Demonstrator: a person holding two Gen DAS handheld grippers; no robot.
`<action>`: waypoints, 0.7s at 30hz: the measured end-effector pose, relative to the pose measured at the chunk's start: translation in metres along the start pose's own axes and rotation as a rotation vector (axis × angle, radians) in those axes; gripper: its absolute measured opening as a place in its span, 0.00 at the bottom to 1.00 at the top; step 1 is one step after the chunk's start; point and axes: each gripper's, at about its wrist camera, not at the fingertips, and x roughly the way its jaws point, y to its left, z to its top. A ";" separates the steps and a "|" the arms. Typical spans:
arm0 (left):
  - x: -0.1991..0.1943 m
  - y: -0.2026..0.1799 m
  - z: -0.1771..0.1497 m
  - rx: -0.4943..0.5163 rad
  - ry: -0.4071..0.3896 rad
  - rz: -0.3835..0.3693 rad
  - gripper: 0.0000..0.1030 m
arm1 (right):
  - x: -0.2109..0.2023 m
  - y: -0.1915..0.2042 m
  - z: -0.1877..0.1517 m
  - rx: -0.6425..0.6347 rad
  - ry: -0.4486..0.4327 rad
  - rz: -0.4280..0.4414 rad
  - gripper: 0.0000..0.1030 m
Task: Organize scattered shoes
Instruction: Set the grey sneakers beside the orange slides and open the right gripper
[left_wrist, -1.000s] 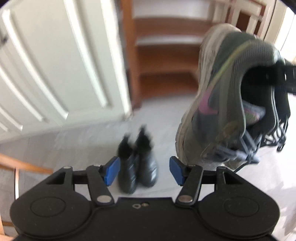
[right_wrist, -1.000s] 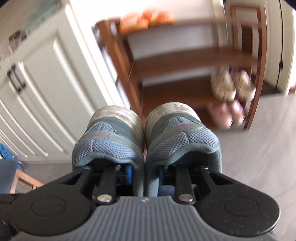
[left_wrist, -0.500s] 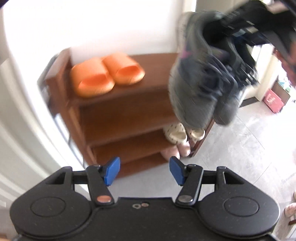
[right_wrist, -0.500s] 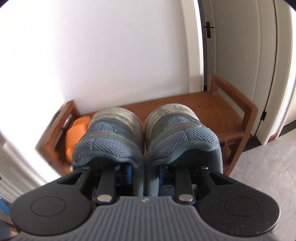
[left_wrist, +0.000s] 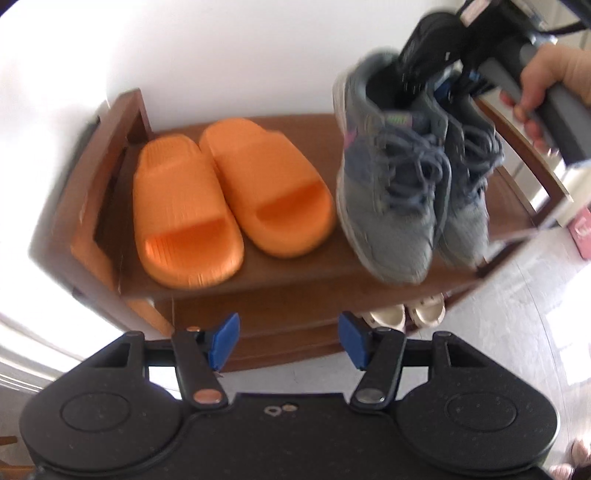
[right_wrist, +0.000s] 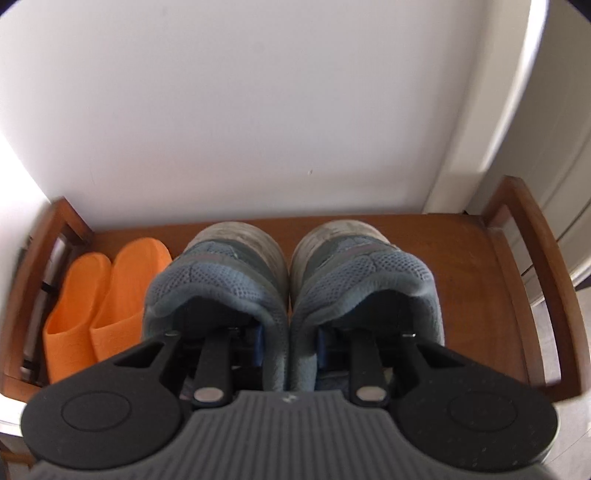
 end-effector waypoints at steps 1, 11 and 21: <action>-0.001 0.000 0.005 -0.008 0.001 0.003 0.58 | 0.010 -0.002 0.005 -0.004 0.025 -0.002 0.28; 0.010 0.006 0.024 -0.085 0.044 0.014 0.58 | 0.094 0.002 0.050 -0.072 0.202 -0.052 0.74; -0.005 0.007 -0.003 -0.072 0.028 0.044 0.58 | 0.004 0.006 0.056 -0.178 0.101 0.076 0.94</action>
